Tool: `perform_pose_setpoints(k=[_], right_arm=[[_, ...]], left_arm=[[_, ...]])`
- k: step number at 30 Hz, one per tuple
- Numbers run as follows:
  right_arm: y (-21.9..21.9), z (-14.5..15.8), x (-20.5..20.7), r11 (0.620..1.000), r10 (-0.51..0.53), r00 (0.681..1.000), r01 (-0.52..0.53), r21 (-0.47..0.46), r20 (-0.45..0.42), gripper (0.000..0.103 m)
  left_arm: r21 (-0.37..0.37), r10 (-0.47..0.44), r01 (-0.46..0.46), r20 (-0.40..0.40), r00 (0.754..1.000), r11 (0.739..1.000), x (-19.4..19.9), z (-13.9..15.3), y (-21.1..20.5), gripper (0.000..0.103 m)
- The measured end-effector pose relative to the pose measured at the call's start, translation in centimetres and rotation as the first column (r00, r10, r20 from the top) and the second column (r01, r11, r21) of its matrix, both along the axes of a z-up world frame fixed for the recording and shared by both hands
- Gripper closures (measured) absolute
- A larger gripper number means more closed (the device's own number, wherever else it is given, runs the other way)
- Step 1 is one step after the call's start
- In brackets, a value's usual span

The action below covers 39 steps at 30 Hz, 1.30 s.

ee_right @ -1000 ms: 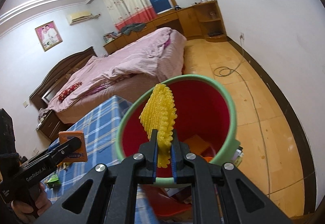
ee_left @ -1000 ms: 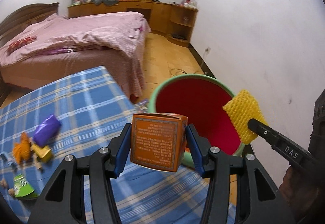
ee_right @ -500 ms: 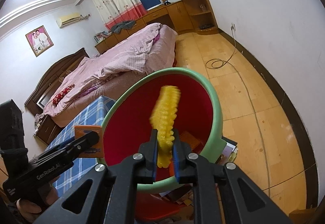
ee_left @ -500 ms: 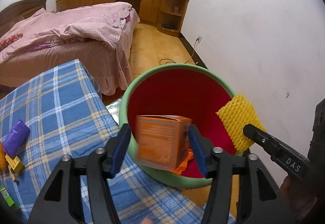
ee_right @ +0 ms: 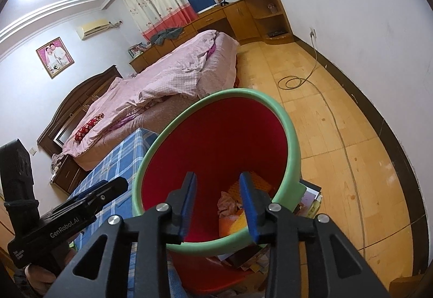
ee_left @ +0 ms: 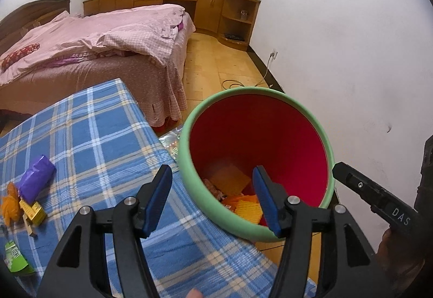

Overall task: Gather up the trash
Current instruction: 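Move both open tools back over the table toward the green snack bag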

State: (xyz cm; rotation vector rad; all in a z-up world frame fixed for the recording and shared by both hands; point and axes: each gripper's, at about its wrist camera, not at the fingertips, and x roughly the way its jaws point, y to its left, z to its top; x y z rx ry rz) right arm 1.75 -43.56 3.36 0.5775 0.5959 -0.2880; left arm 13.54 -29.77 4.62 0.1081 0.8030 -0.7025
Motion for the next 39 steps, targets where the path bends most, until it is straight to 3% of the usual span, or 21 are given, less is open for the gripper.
perform_pose_setpoints(k=[22, 28, 36, 39], right_arm=[[6.7, 2.3, 1.1, 0.991, 0.13, 0.991, -0.13, -0.023, 0.015, 0.047], [9.1, 2.5, 1.8, 0.983, 0.18, 0.984, -0.179, -0.026, 0.005, 0.043], [12.0, 2.3, 2.9, 0.97, 0.24, 0.971, -0.24, -0.022, -0.018, 0.039], [13.0, 2.0, 3.1, 0.967, 0.255, 0.967, -0.255, -0.022, -0.029, 0.037]], left_arm=[[-0.027, 0.173, -0.173, 0.018, 0.985, 0.985, -0.7, 2.1, 10.3, 0.041], [-0.031, 0.263, -0.262, 0.017, 0.965, 0.965, -0.4, 2.1, 15.2, 0.041], [0.001, 0.393, -0.393, 0.012, 0.919, 0.92, 0.2, 1.0, 21.1, 0.04], [0.022, 0.429, -0.429, -0.005, 0.903, 0.903, 0.6, 0.1, 22.9, 0.029]])
